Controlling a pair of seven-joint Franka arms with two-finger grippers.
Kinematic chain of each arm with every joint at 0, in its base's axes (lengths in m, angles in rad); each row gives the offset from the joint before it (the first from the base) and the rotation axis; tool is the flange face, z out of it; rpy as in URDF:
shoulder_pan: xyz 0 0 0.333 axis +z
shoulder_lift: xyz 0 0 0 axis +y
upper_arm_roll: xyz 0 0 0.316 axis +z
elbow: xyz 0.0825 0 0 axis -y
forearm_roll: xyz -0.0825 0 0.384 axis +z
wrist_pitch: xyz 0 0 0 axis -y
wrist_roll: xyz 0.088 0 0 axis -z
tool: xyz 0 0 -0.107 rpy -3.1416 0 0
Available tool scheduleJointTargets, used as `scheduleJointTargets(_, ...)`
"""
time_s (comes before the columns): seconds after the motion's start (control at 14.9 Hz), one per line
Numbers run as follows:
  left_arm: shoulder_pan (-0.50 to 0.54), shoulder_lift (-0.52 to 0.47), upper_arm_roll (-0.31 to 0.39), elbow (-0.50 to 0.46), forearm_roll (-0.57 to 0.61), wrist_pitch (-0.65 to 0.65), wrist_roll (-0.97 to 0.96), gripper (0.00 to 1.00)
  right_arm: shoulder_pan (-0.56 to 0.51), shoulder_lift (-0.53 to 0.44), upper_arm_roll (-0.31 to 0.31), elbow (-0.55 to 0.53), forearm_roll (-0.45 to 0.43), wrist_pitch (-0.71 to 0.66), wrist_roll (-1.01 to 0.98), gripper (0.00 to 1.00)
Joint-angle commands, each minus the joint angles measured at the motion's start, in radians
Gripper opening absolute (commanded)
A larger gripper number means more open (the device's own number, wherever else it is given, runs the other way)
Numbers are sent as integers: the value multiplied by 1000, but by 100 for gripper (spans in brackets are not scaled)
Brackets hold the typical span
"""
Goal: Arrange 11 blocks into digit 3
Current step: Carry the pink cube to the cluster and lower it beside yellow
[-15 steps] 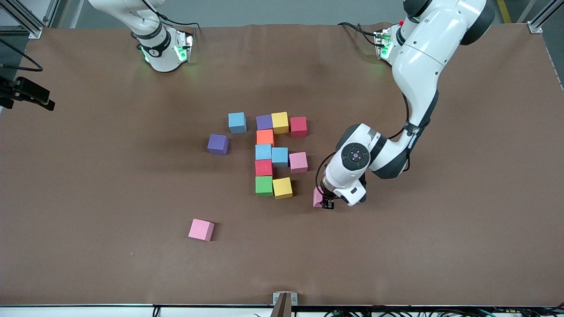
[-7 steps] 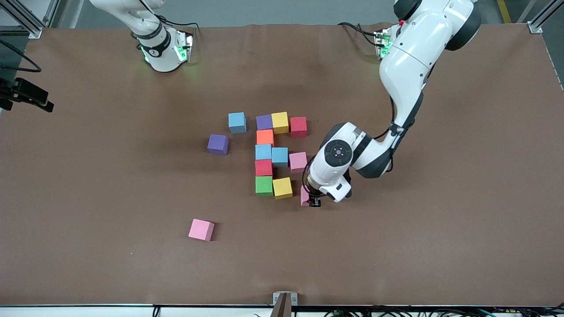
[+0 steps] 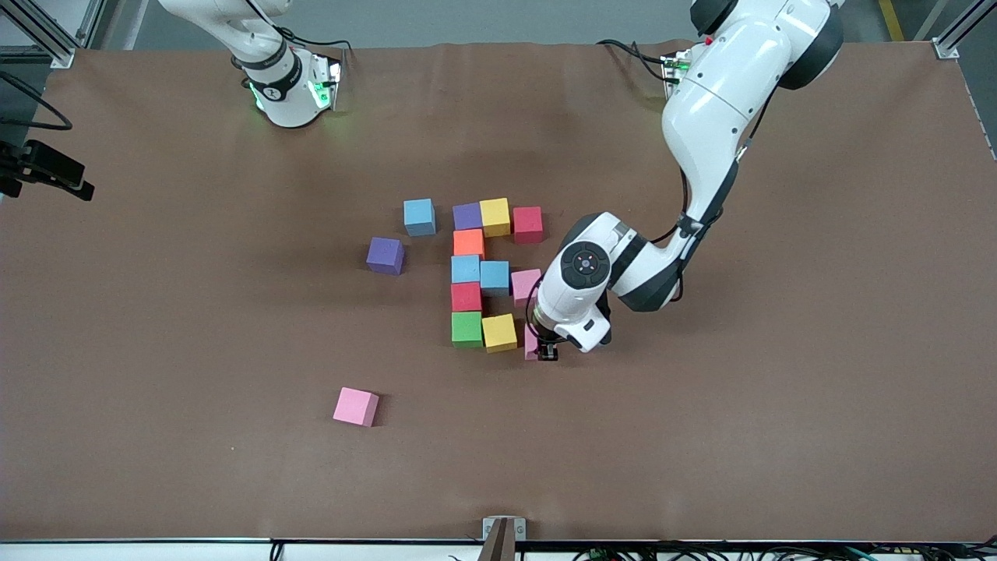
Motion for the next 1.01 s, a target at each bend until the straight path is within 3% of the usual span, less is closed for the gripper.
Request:
scheduleJointTargets(0.0,-34,71,3,57,-6,-7,-35,20,-22,4,17,10,4,-2,6,100)
scheduleJointTargets(0.81,-46,82,3,69,-6,31,-43,20,-22,3,11,12,10,-10,11,100)
scheduleJointTargets(0.88,-46,81,3,69,-4,31,-41,22,-22,1,11,12,10,-10,11,100)
scheduleJointTargets(0.94,-46,81,4,69,-4,31,-39,32,-22,1,11,14,10,-10,11,100)
